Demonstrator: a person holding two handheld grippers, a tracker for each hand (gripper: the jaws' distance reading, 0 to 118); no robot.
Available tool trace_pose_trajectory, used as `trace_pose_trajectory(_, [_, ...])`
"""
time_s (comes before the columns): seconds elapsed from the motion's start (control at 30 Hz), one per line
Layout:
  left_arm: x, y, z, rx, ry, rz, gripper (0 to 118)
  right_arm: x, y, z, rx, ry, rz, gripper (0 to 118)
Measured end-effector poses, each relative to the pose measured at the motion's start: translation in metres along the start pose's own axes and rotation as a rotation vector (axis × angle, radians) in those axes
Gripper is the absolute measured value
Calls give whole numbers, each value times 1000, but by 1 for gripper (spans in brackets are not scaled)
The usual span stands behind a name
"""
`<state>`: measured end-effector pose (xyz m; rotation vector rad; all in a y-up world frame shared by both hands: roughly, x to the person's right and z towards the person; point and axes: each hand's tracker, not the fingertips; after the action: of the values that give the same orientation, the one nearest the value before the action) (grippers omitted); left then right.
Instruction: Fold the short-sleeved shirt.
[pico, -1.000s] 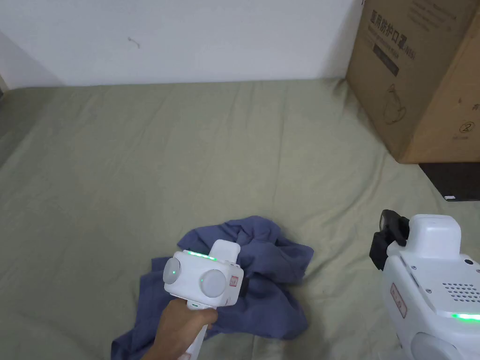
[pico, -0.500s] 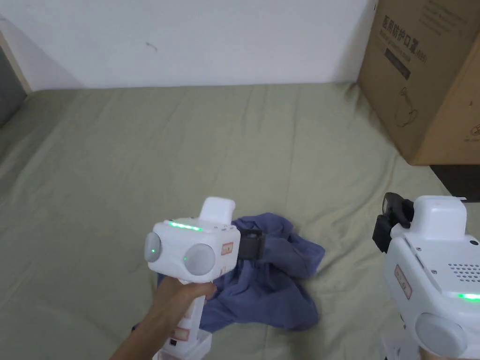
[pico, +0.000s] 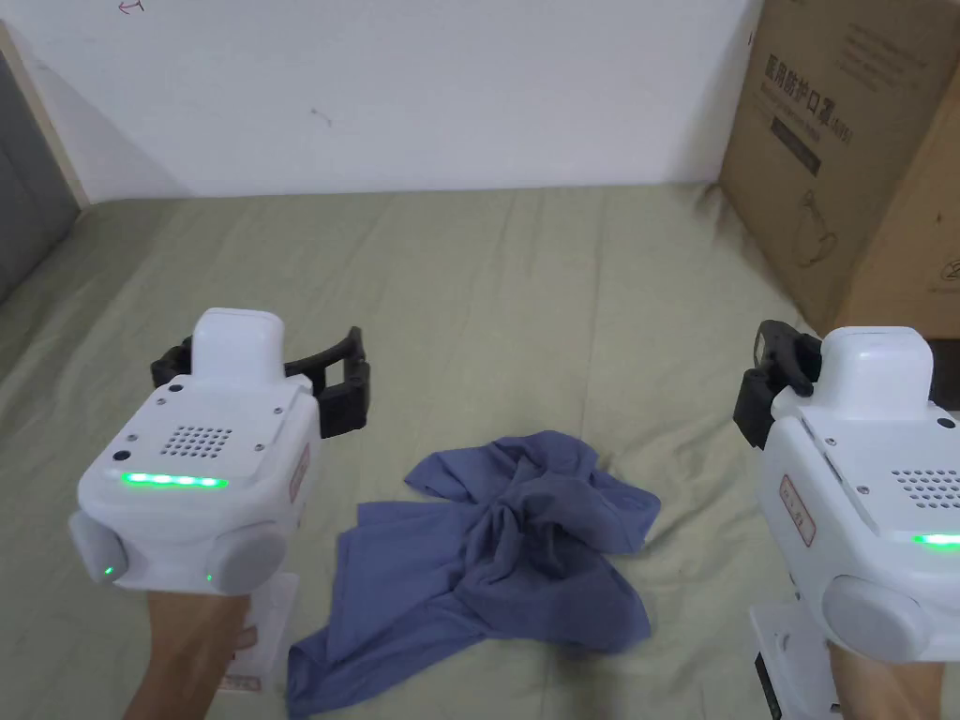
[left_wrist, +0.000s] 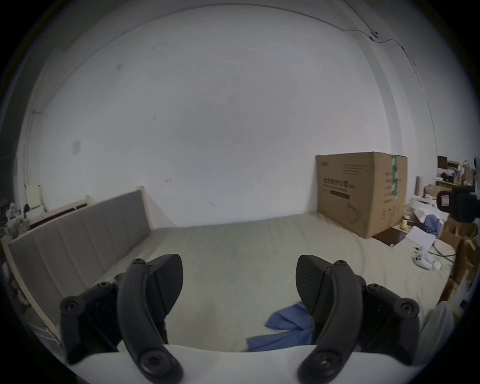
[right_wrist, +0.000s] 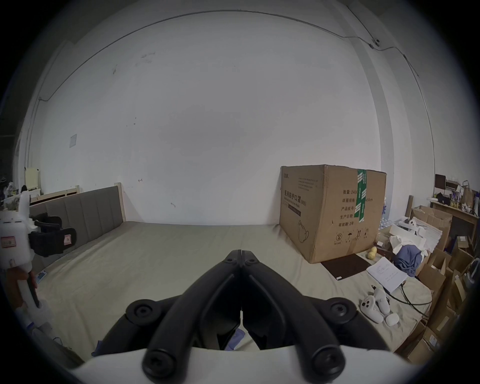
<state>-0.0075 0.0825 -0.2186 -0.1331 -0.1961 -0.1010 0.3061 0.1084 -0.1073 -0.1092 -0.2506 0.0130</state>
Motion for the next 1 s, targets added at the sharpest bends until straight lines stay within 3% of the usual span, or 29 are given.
trace_pose_trajectory(0.03, [-4,-1,4,15,3,0,85,0,0,0,4,2,0,0])
trace_pose_trajectory(0.07, [-8,-3,8,22,2,4,69,-1,1,1,8,4,0,0])
trace_pose_trajectory(0.1, [-11,-4,10,30,1,10,50,-3,2,2,13,6,2,0])
trace_pose_trajectory(0.17, [-17,-5,12,36,-10,19,0,-6,2,3,17,9,8,0])
trace_pose_trajectory(0.4, [-19,-8,6,-24,-30,63,0,-7,-3,1,11,17,9,0])
trace_pose_trajectory(0.73, [-36,-84,-19,-494,-60,364,0,1,-23,-5,-39,14,-4,0])
trace_pose_trajectory(1.0, [-38,-164,-6,-789,-65,418,0,5,-44,-16,-93,13,-14,0])
